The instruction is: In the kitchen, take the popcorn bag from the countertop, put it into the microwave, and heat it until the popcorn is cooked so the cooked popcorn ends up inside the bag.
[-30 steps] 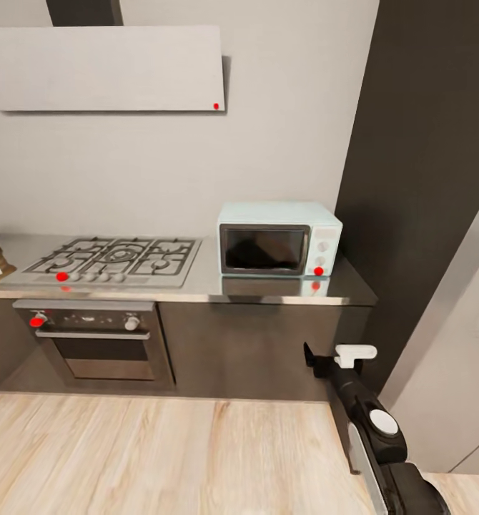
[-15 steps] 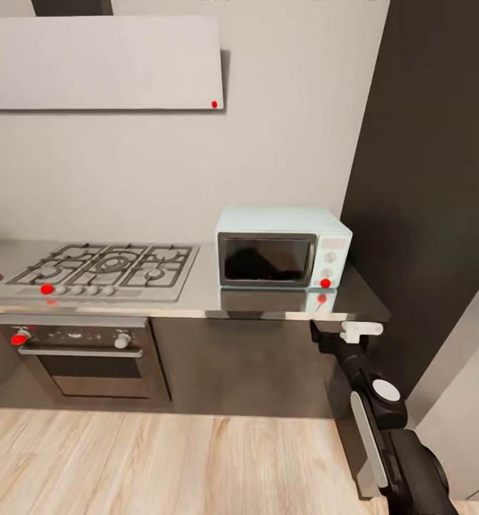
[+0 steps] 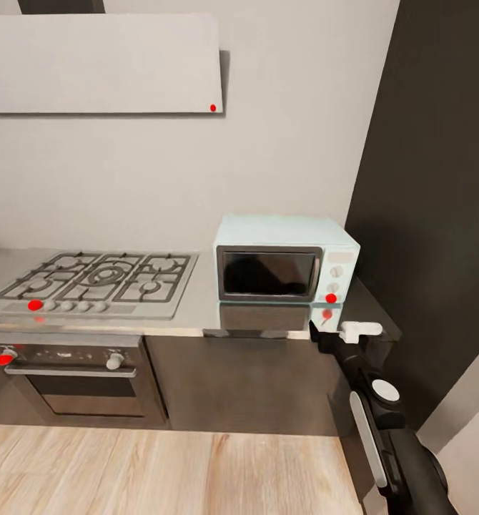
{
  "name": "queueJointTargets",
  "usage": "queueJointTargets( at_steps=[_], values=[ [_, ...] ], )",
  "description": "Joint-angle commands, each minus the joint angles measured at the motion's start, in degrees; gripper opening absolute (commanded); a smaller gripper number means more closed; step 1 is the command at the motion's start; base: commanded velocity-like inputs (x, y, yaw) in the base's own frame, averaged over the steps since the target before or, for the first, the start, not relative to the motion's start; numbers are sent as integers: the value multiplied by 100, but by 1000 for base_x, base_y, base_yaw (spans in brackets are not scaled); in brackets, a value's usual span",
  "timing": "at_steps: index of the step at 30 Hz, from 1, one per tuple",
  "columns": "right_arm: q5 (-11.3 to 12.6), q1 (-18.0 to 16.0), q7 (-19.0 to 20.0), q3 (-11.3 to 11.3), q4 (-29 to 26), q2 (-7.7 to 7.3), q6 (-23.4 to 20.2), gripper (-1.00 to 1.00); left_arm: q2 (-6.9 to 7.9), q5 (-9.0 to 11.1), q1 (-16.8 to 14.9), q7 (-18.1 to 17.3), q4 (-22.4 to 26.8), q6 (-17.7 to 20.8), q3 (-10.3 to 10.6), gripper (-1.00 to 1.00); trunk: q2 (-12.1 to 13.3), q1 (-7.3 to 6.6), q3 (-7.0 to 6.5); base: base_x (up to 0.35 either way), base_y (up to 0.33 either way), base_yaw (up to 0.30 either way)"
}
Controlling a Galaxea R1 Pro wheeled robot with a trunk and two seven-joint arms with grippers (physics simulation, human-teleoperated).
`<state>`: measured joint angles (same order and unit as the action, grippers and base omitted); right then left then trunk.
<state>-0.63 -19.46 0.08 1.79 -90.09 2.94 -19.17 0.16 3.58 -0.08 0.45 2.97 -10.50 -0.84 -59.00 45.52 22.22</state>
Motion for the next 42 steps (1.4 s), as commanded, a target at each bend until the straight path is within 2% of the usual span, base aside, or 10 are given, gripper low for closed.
queueJointTargets(
  at_steps=[1,11,24,31,42],
  values=[
    [-7,-4,1,5,-8,4,-31,100,-3,37,-1,-1,1,-13,-3,100,38,-19,-13,321,0,0],
    [-8,-5,1,4,-8,11,-17,100,-7,36,-1,-1,2,-13,-4,100,439,-239,-192,321,0,0],
    [-8,-1,1,6,-8,33,16,100,6,9,-1,-1,0,-55,-16,100,439,-239,-192,180,0,0],
    [-8,-1,1,14,-8,31,9,100,-8,10,-1,0,12,-30,-3,100,720,-392,-318,2,0,0],
    [-8,-2,1,23,-8,15,6,100,-7,-7,-1,-1,18,-66,8,100,720,-392,-318,67,-22,0]
  ],
)
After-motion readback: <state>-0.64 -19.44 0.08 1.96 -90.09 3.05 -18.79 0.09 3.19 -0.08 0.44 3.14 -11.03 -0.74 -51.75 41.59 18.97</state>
